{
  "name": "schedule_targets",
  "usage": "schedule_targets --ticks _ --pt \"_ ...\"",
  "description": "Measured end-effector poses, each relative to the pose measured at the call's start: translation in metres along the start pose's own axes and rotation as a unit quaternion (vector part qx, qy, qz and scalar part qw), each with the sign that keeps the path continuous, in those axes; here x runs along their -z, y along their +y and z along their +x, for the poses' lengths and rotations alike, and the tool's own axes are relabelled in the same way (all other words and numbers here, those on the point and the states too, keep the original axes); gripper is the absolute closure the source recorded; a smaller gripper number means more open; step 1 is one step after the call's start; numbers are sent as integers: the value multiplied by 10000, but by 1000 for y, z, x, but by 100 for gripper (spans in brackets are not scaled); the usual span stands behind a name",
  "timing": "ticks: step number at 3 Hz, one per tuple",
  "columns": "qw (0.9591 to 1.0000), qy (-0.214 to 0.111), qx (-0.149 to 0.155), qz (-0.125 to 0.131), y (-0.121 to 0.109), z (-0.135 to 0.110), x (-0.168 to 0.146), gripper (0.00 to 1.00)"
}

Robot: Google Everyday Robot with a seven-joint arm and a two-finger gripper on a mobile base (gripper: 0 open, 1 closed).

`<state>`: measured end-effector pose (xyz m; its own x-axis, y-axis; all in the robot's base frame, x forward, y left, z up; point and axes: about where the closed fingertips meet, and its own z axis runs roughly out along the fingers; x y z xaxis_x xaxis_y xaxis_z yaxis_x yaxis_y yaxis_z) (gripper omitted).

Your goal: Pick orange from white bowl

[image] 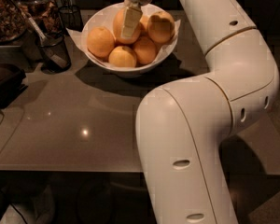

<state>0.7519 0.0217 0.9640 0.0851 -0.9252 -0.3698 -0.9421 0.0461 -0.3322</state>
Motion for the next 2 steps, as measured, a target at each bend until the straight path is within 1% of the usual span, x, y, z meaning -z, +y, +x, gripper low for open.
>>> schedule_targets --ticks 1,2 --pt "9998 -10 70 197 -5 -9 14 100" --pt "9991 -90 246 327 -5 -18 29 100"
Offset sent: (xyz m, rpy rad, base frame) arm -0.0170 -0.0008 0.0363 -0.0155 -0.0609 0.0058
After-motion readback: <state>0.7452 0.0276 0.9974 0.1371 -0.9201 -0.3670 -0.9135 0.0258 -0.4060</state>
